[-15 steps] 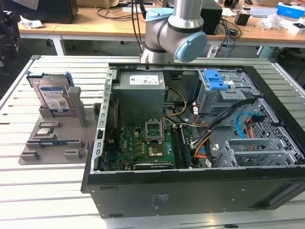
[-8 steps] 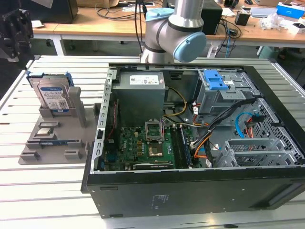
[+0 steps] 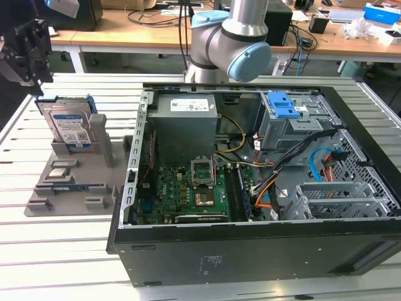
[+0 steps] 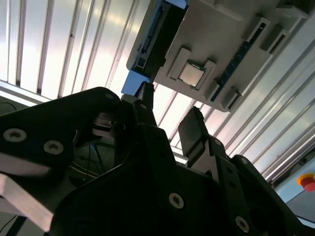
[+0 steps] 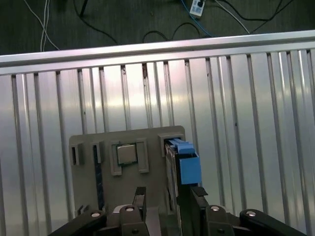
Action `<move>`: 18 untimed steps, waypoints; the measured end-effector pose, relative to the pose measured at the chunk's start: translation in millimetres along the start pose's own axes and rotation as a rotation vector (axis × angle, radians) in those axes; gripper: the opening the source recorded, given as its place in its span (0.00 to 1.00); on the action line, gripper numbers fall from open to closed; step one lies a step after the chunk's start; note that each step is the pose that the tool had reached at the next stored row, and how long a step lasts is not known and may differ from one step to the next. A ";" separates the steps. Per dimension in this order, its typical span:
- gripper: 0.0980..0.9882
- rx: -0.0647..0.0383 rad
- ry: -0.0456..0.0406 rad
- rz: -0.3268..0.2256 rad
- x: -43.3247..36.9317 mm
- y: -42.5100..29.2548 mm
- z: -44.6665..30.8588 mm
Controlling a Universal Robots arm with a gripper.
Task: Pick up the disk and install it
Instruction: 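Pick up the disk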
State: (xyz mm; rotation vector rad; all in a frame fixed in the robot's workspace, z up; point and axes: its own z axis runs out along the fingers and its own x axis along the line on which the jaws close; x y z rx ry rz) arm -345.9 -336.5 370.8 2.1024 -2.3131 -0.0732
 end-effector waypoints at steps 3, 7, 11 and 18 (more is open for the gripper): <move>0.43 0.000 0.0001 -0.001 -1.5 -1.7 6.2; 0.43 0.000 0.0002 -0.004 -6.3 -2.7 10.2; 0.43 0.000 0.0003 -0.007 -15.0 -2.7 14.6; 0.43 0.000 0.0005 -0.010 -19.7 -3.2 29.1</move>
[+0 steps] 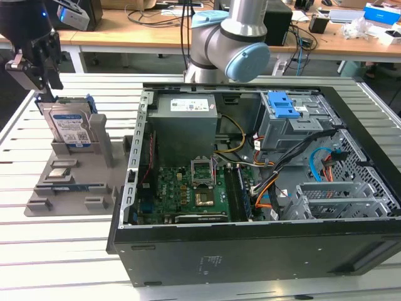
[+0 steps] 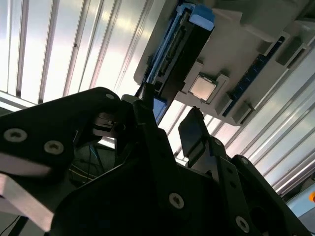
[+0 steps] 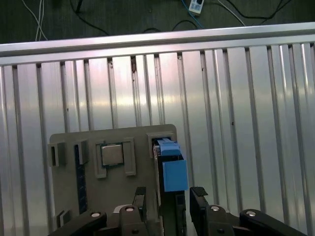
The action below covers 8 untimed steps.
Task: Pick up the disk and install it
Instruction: 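Pick up the disk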
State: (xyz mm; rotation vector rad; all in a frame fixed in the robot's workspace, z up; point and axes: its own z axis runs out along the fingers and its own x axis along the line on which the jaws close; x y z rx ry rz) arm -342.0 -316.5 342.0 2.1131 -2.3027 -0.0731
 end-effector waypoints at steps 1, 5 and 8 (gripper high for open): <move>0.43 0.000 -0.0001 -0.001 -0.5 0.0 1.5; 0.43 0.000 0.0002 -0.006 -3.7 -0.2 11.7; 0.43 0.000 0.0005 -0.011 -4.4 -0.5 17.9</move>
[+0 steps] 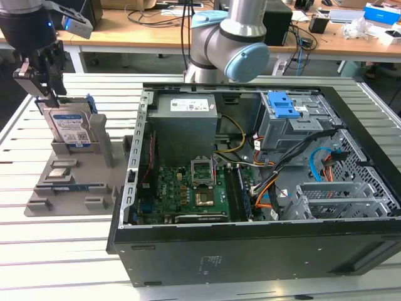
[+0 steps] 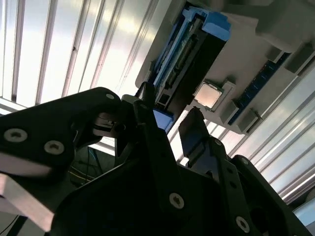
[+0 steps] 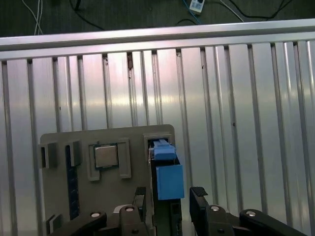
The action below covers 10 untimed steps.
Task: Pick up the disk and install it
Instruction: 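Pick up the disk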
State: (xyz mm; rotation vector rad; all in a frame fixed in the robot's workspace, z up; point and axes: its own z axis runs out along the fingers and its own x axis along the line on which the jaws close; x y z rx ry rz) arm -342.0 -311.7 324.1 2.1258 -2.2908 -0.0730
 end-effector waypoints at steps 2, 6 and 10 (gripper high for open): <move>0.43 0.000 0.0003 -0.006 0.0 0.0 3.9; 0.43 -0.001 0.0013 -0.032 0.0 0.3 16.6; 0.43 -0.001 0.0017 -0.038 0.0 0.0 25.3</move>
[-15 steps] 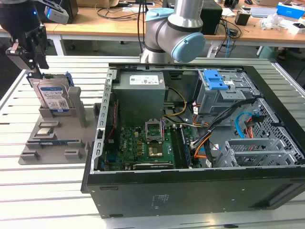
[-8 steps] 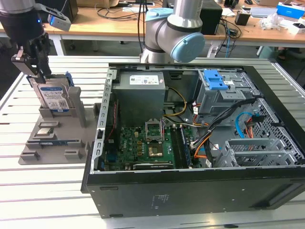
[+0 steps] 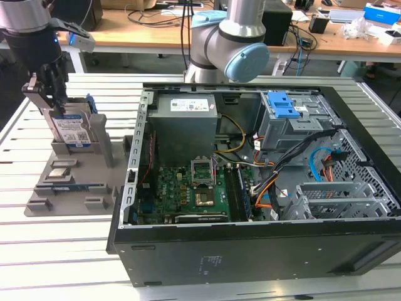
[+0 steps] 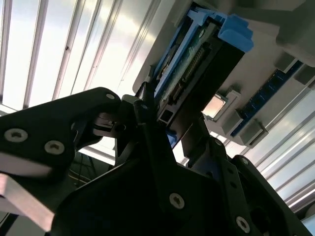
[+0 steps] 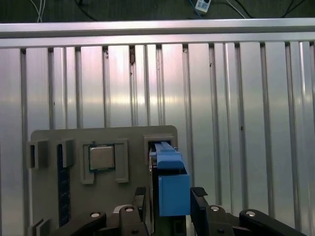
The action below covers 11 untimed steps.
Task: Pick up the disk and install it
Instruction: 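Pick up the disk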
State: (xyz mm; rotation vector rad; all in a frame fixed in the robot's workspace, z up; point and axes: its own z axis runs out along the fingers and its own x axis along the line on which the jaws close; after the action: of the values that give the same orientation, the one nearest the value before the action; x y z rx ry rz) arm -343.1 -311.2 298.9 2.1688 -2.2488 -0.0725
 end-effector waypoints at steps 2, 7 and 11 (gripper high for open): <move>0.43 0.000 0.0000 0.000 0.1 -0.1 3.1; 0.43 0.022 -0.0008 -0.001 0.0 0.0 3.5; 0.43 0.033 -0.0008 -0.001 0.1 0.0 3.4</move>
State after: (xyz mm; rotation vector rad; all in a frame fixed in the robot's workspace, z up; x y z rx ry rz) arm -343.2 -311.2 295.6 2.1863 -2.2651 -0.0371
